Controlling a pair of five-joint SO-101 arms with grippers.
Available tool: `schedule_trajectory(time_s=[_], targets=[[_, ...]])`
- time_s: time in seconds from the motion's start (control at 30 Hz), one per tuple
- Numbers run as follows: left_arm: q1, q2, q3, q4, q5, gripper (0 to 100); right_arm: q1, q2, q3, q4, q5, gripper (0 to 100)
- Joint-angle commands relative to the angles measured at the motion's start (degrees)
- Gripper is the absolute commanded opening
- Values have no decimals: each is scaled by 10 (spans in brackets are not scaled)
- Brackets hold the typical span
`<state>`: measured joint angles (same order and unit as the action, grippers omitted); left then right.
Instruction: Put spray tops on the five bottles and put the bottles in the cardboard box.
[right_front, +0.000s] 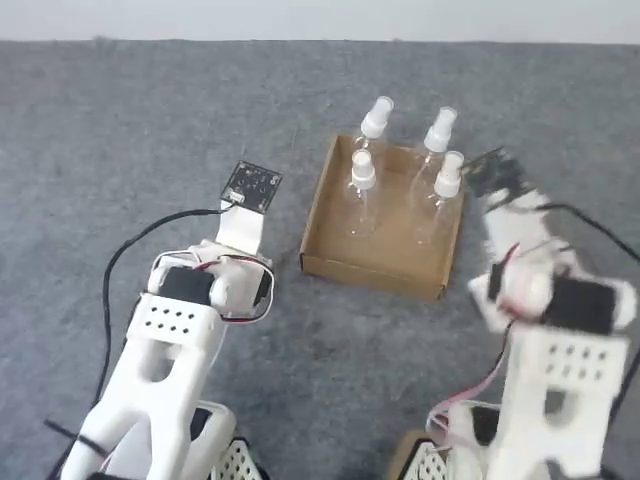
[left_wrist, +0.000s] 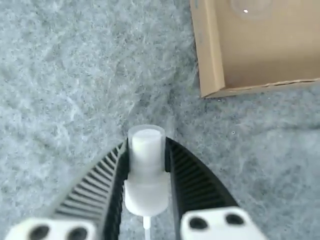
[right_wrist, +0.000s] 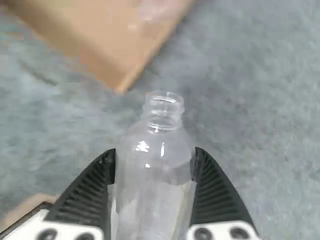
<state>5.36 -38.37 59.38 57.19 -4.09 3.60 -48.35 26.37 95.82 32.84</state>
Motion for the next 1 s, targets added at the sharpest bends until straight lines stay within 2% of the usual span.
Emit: schedule_trajectory(time_s=[0.0,0.1,0.33,0.47,0.7,0.97], targets=[[-1,-24,-7,-13,7,13,-109,-64,13,20,-46,6],[-4,-24,-19,-10,8,13,-174,-72,39,12,-62,6],[-96,-24,-98,23,9,13,-284,-73,101,-65,-107,6],[-120,-24,-142,40,19,13,-335,-73,118,-107,-125,6],[-120,-24,-261,123,28,13,-385,-68,137,-155,-129,6],[-114,-24,-376,183,79,13,-393,-74,213,-264,-126,6]])
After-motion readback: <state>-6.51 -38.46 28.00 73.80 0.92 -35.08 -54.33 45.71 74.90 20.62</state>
